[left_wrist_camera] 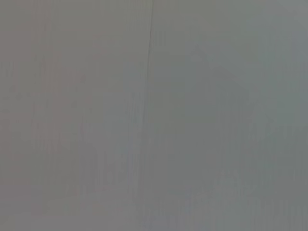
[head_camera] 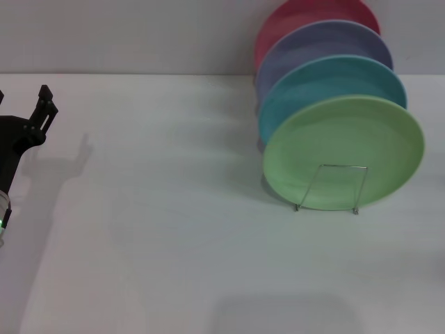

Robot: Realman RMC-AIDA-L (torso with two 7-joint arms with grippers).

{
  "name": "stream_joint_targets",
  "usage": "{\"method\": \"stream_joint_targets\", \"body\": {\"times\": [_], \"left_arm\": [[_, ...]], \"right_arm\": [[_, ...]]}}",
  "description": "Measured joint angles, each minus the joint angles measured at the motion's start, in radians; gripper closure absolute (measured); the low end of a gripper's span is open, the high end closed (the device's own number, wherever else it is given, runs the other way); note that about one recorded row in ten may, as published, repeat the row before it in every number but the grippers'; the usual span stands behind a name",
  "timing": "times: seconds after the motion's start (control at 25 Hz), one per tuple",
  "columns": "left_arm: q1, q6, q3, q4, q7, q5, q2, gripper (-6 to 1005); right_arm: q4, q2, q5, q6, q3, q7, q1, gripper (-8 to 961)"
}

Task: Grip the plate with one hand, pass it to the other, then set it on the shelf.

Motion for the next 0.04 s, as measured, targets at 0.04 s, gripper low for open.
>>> {"method": "stream_joint_targets", "body": {"times": [0.04], "left_arm": [[-0.001, -0.002, 0.0, 0.0, 0.0, -0.001, 0.0, 157]], "right_arm": [[0.0, 0.0, 0.0, 0.0, 0.0, 0.0, 0.0, 227]]}}
